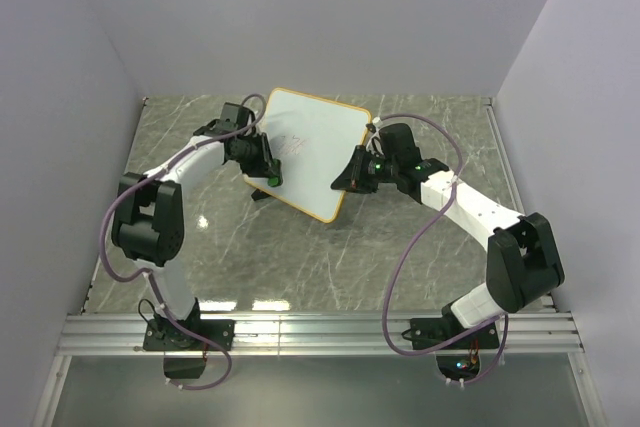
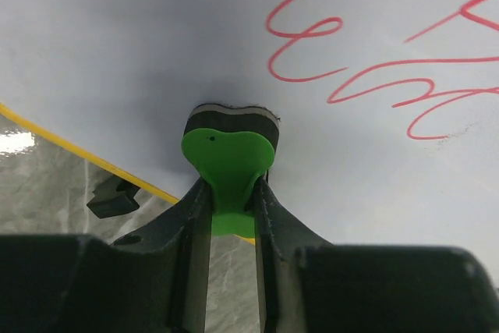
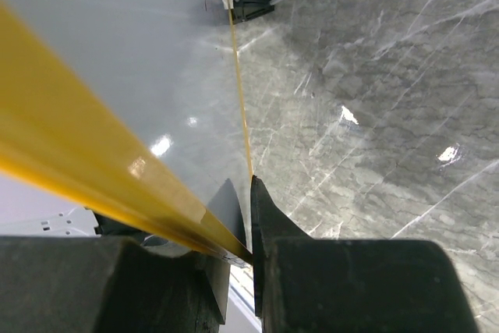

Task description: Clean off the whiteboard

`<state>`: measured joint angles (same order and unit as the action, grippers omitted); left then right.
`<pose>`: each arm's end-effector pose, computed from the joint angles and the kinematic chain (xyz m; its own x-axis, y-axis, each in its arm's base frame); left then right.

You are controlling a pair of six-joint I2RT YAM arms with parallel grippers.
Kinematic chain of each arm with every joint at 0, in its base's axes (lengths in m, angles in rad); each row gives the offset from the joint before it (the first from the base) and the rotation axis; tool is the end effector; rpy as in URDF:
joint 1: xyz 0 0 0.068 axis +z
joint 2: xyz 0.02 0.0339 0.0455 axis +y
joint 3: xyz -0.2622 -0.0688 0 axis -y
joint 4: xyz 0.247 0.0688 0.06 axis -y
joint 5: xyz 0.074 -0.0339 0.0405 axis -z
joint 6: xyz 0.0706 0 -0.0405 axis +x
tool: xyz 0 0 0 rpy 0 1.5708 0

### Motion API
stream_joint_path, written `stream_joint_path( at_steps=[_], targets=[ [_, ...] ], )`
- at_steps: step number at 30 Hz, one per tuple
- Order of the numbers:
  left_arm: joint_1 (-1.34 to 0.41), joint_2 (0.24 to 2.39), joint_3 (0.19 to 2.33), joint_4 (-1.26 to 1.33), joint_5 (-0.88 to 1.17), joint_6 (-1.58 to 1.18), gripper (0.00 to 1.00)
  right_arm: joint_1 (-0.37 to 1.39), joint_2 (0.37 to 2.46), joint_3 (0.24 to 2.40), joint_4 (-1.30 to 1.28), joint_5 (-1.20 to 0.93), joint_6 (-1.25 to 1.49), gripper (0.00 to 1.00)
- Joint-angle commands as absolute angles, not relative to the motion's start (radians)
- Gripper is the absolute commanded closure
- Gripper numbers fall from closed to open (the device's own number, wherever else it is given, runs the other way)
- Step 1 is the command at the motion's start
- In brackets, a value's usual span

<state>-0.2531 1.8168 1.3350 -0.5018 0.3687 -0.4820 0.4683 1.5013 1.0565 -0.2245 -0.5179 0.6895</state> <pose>0.3887 -0.1268 0.1901 -0.9120 -0.2107 -0.3518 0.0046 0.8525 -0.5227 0.3025 0.1922 0.2390 -0.8970 0.1657 -0.4097 -0.2177 0.6411 0.7359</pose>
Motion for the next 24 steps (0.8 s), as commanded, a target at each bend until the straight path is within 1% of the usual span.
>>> stream_joint_path(
  at_steps=[1, 4, 8, 11, 13, 15, 24],
  targets=[
    [-0.382, 1.821, 1.408, -0.466, 0.356, -0.448, 1.00, 0.523, 1.523, 1.068, -0.333, -0.664, 0.604, 1.00],
    [-0.431, 1.783, 1.440, -0.454, 0.382, -0.469, 1.00, 0.523, 1.535, 1.081, -0.336, -0.667, 0.603, 1.00],
    [-0.437, 1.776, 1.462, -0.445, 0.402, -0.495, 1.00, 0.523, 1.545, 1.097, -0.342, -0.669, 0.594, 1.00],
    [-0.433, 1.808, 1.492, -0.484, 0.351, -0.463, 1.00, 0.523, 1.548, 1.097, -0.342, -0.672, 0.592, 1.00],
    [-0.419, 1.830, 1.508, -0.494, 0.272, -0.462, 1.00, 0.523, 1.546, 1.095, -0.344, -0.672, 0.591, 1.00],
    [-0.384, 1.841, 1.496, -0.482, 0.226, -0.474, 1.00, 0.522, 1.540, 1.095, -0.345, -0.669, 0.586, 1.00],
    [-0.216, 1.956, 1.494, -0.466, 0.201, -0.443, 1.00, 0.522, 1.529, 1.091, -0.362, -0.660, 0.574, 1.00]
  ],
)
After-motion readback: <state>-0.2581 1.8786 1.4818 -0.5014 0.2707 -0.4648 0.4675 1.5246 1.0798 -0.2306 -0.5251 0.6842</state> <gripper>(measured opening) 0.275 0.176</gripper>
